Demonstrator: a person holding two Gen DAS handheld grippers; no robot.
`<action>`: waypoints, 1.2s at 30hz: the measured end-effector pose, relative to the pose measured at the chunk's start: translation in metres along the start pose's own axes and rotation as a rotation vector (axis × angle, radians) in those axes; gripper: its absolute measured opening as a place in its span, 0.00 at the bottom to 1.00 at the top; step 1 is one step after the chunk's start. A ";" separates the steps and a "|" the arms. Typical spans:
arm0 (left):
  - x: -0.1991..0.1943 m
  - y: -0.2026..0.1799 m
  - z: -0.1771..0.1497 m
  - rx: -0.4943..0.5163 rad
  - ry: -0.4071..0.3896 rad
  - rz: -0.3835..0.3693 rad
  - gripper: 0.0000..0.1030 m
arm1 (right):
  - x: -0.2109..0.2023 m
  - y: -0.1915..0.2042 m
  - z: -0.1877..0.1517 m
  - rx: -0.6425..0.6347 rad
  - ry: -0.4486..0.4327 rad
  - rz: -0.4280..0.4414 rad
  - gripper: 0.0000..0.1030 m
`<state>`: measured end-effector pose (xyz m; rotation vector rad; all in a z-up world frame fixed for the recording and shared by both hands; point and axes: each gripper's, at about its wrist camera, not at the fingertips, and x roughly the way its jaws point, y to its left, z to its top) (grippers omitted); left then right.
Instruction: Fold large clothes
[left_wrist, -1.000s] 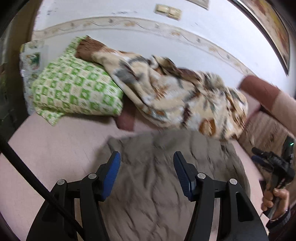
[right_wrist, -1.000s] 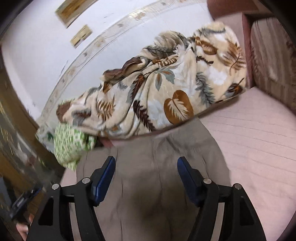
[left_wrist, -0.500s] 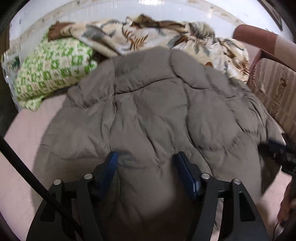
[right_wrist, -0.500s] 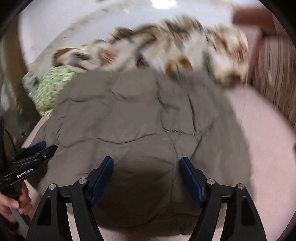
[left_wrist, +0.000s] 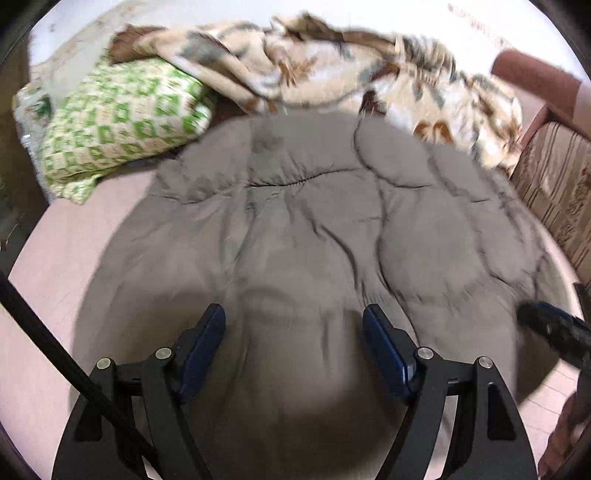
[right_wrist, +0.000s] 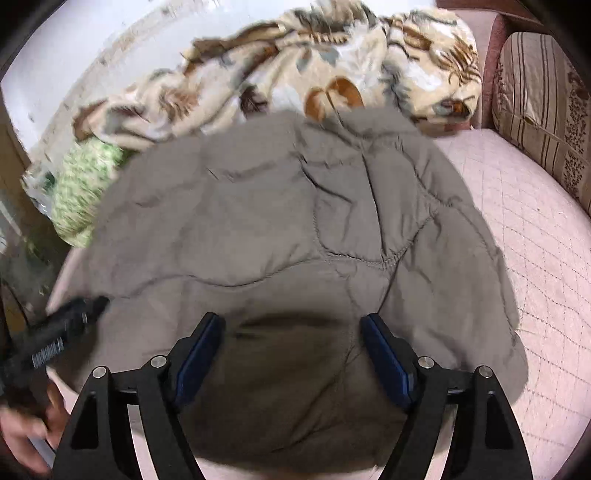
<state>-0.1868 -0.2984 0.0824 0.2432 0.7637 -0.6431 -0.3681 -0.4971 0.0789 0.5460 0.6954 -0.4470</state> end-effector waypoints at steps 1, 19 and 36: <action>-0.014 0.004 -0.008 -0.014 -0.031 0.006 0.75 | -0.009 0.003 0.000 -0.014 -0.028 0.002 0.80; -0.012 0.066 -0.044 -0.142 -0.060 0.203 0.76 | 0.014 0.068 -0.011 -0.199 -0.051 0.031 0.58; -0.032 0.049 -0.034 -0.123 -0.201 0.197 0.78 | 0.000 0.055 -0.003 -0.146 -0.118 0.003 0.62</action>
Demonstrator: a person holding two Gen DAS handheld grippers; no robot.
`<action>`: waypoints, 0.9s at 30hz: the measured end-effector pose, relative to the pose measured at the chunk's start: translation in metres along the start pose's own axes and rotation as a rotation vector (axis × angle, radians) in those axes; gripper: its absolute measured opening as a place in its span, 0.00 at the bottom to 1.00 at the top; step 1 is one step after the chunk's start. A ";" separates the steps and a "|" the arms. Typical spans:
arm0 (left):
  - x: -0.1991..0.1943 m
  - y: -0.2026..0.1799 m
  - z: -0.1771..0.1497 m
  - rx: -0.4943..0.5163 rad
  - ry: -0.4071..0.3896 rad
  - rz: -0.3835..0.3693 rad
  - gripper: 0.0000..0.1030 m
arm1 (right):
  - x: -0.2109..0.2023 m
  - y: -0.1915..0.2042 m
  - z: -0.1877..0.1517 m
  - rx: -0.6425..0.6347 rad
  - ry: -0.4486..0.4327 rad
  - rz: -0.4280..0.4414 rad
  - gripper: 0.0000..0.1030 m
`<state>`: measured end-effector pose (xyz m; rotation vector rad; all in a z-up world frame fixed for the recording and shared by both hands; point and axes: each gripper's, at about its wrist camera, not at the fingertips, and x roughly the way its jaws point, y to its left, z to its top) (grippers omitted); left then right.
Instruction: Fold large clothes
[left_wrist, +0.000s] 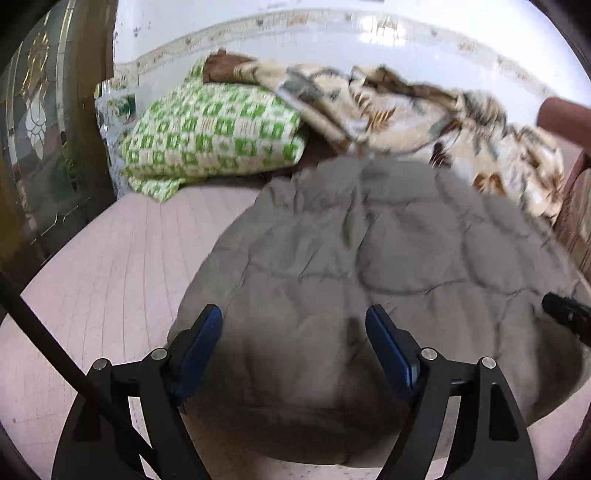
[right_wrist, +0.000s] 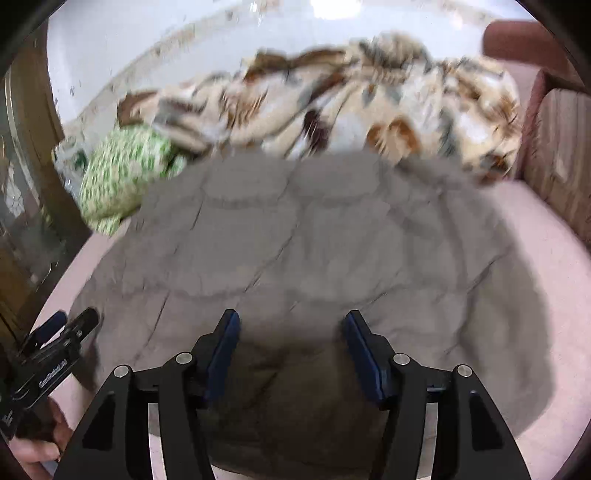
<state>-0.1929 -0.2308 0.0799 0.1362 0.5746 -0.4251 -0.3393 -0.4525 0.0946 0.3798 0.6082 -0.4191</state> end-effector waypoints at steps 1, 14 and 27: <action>-0.004 -0.001 0.001 0.002 -0.022 -0.007 0.78 | -0.009 -0.008 0.004 0.005 -0.037 -0.032 0.62; 0.031 -0.019 -0.008 0.062 0.088 0.039 0.78 | 0.019 -0.096 -0.008 0.269 0.108 -0.141 0.72; 0.032 -0.018 -0.008 0.068 0.084 0.040 0.79 | 0.021 -0.088 -0.006 0.222 0.120 -0.165 0.78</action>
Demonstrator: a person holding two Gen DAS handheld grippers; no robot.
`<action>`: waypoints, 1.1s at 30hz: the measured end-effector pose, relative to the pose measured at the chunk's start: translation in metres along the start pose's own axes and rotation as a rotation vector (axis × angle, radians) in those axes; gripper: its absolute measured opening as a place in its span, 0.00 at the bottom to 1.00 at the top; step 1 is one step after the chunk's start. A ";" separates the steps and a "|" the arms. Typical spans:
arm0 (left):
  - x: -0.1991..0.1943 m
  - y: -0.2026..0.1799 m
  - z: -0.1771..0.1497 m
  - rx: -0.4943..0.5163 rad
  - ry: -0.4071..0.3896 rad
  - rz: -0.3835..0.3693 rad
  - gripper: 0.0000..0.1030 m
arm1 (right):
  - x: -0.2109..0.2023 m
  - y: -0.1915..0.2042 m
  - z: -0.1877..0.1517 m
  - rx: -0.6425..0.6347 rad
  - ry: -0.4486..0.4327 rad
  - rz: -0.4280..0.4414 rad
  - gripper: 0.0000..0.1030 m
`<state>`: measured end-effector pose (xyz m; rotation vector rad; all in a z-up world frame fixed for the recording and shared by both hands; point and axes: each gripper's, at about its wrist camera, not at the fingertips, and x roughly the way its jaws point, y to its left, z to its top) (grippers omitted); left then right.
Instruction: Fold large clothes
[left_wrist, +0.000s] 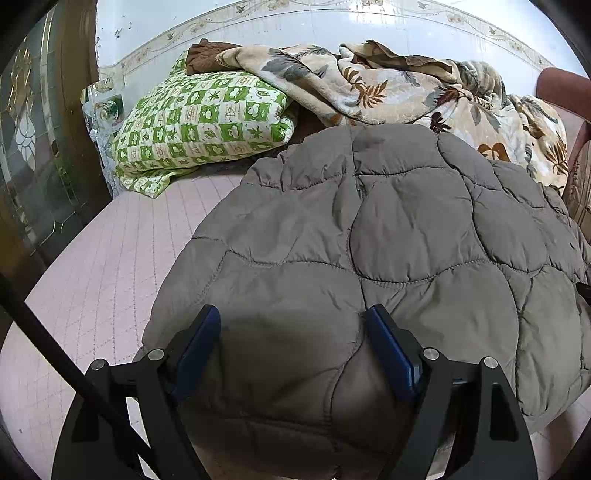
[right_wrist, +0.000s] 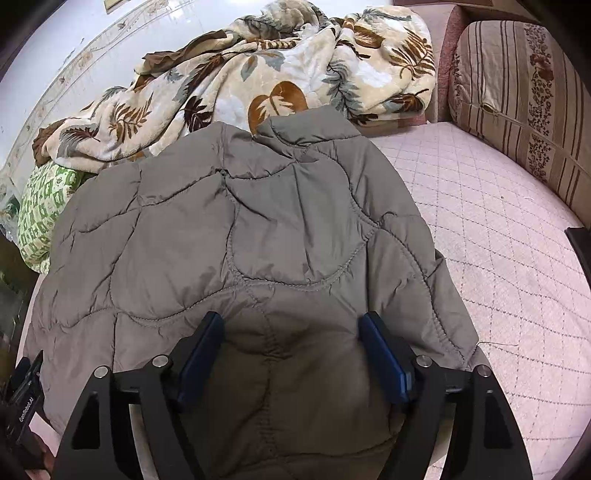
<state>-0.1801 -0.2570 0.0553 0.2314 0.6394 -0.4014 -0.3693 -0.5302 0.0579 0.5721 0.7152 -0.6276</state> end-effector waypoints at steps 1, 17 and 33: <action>0.000 0.001 0.001 -0.002 0.000 -0.003 0.79 | 0.001 -0.001 0.001 0.000 0.002 0.003 0.78; 0.000 0.061 0.011 -0.193 0.018 0.080 0.79 | -0.033 -0.011 0.010 -0.006 -0.107 0.001 0.79; 0.000 0.049 0.010 -0.156 -0.005 0.095 0.79 | -0.032 -0.003 0.008 -0.041 -0.119 -0.010 0.81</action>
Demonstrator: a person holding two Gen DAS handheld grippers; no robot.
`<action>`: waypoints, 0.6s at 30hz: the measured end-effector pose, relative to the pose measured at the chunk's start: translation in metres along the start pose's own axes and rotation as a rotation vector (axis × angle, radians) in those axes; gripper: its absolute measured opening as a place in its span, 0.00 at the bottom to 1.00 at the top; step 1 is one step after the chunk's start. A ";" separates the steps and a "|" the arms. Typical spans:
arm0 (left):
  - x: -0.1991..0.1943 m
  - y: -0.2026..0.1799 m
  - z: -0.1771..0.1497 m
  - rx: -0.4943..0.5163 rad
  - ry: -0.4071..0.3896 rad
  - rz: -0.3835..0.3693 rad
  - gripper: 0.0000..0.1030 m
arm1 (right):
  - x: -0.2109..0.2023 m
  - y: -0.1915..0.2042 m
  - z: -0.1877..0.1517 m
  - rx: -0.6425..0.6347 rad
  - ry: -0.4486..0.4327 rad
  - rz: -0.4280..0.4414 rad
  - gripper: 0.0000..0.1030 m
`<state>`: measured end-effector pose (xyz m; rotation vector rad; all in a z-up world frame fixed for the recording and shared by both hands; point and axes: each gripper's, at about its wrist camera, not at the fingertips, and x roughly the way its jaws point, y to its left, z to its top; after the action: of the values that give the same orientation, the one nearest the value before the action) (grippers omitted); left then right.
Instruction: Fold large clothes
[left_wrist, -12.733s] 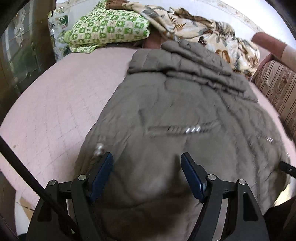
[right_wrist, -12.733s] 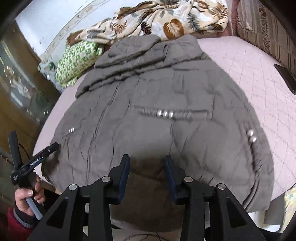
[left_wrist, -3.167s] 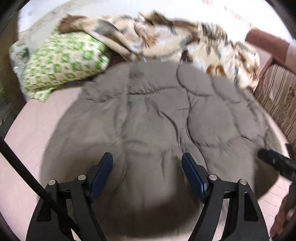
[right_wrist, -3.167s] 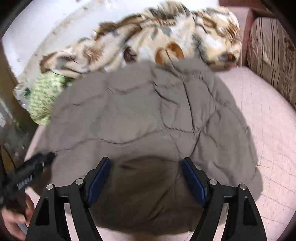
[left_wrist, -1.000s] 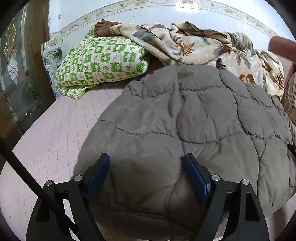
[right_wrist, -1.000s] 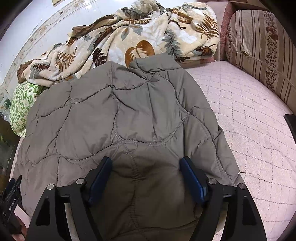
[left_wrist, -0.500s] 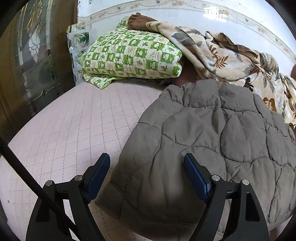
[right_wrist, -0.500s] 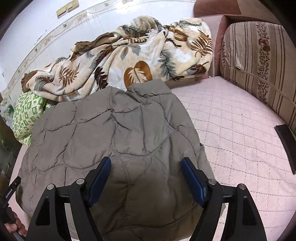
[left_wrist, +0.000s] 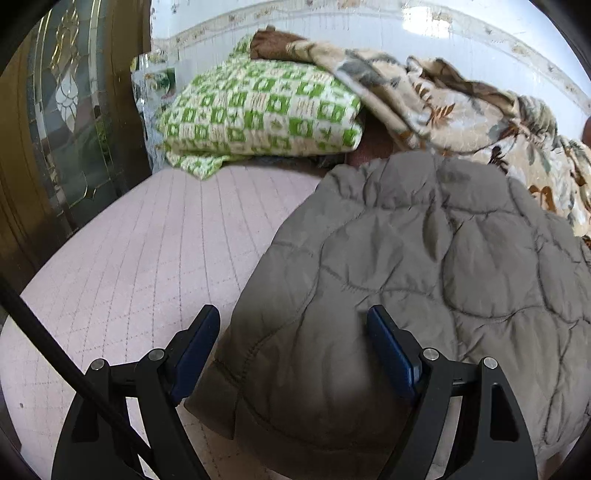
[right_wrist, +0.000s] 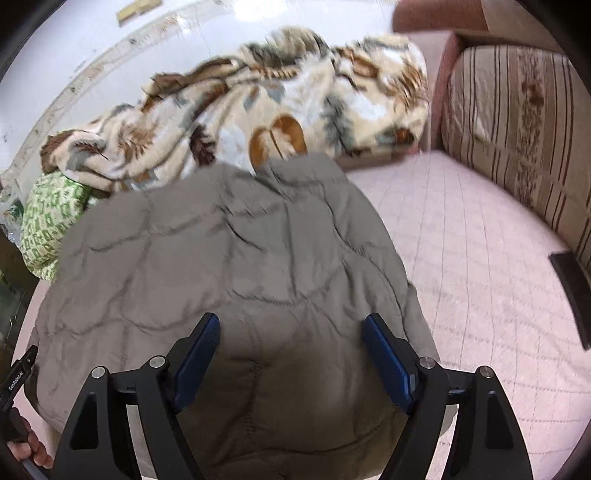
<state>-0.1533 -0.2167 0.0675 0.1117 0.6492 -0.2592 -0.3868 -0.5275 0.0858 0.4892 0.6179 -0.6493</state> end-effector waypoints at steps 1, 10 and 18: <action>-0.002 -0.001 0.001 0.003 -0.012 -0.010 0.79 | -0.003 0.004 0.001 -0.004 -0.018 0.014 0.81; -0.018 -0.044 -0.009 0.196 -0.074 -0.090 0.79 | -0.002 0.050 -0.013 -0.149 -0.017 0.071 0.81; -0.005 -0.045 -0.013 0.194 -0.012 -0.108 0.79 | 0.024 0.047 -0.021 -0.132 0.092 0.076 0.86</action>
<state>-0.1772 -0.2566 0.0593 0.2613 0.6178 -0.4267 -0.3479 -0.4920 0.0650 0.4184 0.7206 -0.5126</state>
